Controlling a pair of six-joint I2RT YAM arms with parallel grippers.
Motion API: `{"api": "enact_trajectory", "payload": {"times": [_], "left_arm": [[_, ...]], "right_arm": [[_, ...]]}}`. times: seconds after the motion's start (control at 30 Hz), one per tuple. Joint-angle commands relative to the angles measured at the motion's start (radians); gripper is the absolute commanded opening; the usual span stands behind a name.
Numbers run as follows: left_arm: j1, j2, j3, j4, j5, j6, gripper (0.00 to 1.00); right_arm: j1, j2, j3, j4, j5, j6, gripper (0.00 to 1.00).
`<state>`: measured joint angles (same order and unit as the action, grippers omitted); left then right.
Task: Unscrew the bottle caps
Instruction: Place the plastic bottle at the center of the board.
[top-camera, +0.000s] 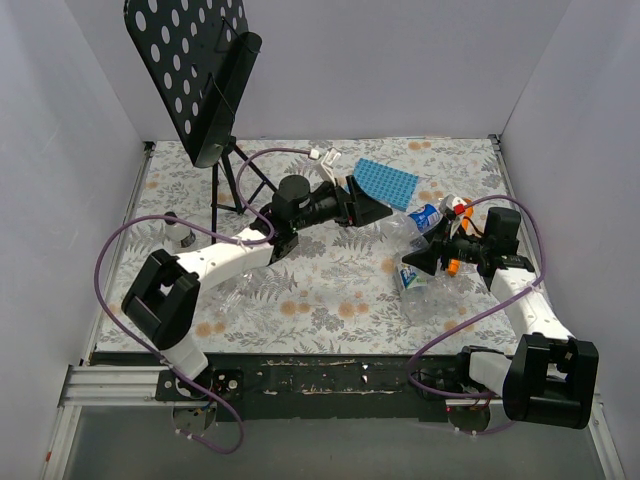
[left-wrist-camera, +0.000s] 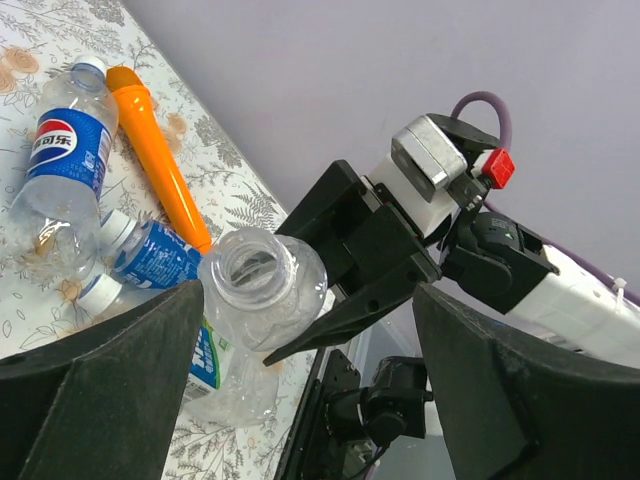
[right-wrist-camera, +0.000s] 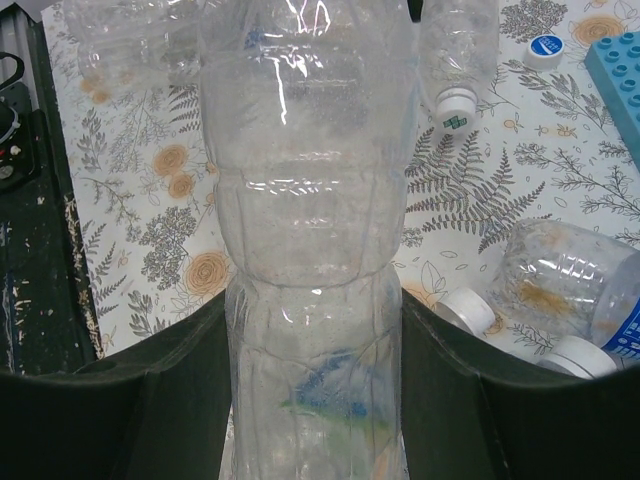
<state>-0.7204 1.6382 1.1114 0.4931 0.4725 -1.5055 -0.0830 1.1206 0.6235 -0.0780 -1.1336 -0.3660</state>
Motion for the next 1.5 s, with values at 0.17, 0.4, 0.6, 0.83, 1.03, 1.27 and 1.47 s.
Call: {"api": "enact_trajectory", "payload": {"times": [0.17, 0.4, 0.6, 0.83, 1.03, 1.27, 1.47], "left_arm": [[-0.01, 0.043, 0.079, -0.037, -0.055, -0.012, 0.72], [-0.019, 0.086, 0.125, -0.054, -0.045, -0.015, 0.62], [-0.027, 0.106, 0.139, -0.051, -0.015, -0.018, 0.47], [-0.025, 0.094, 0.149, -0.086, -0.02, -0.01, 0.0], [-0.016, 0.048, 0.188, -0.209, -0.115, 0.094, 0.0], [0.044, 0.054, 0.338, -0.419, -0.244, 0.246, 0.0], [0.056, 0.121, 0.531, -0.557, -0.443, 0.427, 0.0]], "right_arm": [[0.006, -0.001, 0.001, 0.007, -0.043, -0.01, 0.06], [0.009, 0.001, 0.001, 0.006, -0.046, -0.013, 0.06], [0.009, -0.001, 0.002, 0.006, -0.043, -0.014, 0.06], [0.009, 0.004, 0.004, 0.001, -0.031, -0.014, 0.15], [0.009, 0.004, 0.021, -0.026, -0.011, -0.017, 0.88], [0.002, -0.024, 0.022, -0.022, 0.072, -0.021, 0.91], [-0.02, -0.059, 0.012, -0.008, 0.092, -0.022, 0.92]]}}
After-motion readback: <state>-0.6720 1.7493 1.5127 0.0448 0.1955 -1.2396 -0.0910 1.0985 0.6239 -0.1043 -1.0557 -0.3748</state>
